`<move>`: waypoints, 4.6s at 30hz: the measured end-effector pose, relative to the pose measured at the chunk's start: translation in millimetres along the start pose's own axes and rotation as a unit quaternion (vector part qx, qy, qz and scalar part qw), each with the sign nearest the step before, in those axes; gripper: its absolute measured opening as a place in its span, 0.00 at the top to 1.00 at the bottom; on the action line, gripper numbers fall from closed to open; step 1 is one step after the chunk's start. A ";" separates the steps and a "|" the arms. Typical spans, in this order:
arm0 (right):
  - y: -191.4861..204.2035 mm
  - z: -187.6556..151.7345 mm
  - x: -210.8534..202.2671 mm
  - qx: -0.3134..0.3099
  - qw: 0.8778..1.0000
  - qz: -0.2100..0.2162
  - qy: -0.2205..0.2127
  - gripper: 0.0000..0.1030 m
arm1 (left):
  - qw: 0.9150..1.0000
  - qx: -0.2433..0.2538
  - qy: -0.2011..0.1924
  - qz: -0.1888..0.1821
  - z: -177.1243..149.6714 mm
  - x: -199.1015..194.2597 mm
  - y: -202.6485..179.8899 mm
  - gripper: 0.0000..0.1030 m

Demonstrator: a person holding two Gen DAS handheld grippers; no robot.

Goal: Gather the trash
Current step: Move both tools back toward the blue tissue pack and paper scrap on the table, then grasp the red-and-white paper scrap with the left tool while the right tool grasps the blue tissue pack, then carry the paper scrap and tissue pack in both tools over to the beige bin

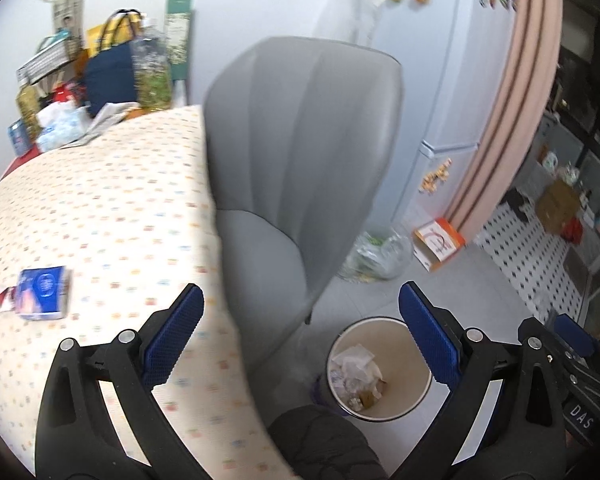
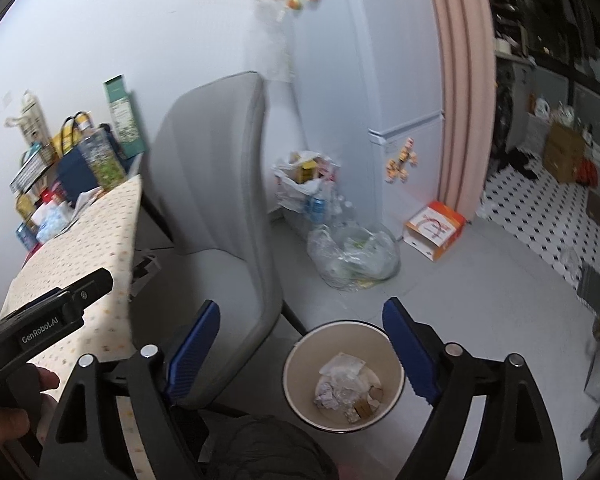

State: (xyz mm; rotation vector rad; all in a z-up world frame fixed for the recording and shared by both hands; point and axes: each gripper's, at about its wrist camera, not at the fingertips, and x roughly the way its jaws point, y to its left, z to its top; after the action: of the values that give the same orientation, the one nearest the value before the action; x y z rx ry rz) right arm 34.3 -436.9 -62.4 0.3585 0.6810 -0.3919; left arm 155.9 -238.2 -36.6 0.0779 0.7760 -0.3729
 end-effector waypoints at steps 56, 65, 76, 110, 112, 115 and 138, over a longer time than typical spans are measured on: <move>332.0 -61.5 -33.7 -0.237 0.958 0.163 0.016 0.08 | 0.952 -0.247 -0.062 0.168 -85.9 -126.2 339.5 0.06; 358.2 -65.7 -3.6 -0.239 0.955 0.172 0.041 0.08 | 0.955 -0.246 -0.041 0.162 -78.7 -99.8 354.6 0.06; 343.7 -48.0 25.2 -0.218 0.963 0.152 0.053 0.08 | 0.965 -0.223 0.001 0.136 -55.6 -48.6 337.1 0.06; 392.1 -53.6 59.2 -0.240 0.952 0.167 0.085 0.08 | 0.951 -0.244 0.004 0.190 -51.6 -39.5 373.5 0.59; 401.7 -58.9 58.7 -0.248 0.949 0.172 0.088 0.08 | 0.949 -0.249 0.005 0.195 -56.5 -43.0 381.7 0.59; 412.5 -65.7 60.8 -0.258 0.946 0.172 0.093 0.08 | 0.946 -0.256 0.007 0.200 -64.6 -46.2 391.1 0.59; 404.1 -78.4 48.6 -0.267 0.940 0.177 0.117 0.53 | 0.948 -0.260 -0.012 0.183 -82.2 -66.1 379.5 0.59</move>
State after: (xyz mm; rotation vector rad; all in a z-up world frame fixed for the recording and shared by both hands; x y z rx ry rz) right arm 212.7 -63.0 -74.5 0.0020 0.9055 0.1877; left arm 193.1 152.0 -74.8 -0.2758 0.7964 0.1894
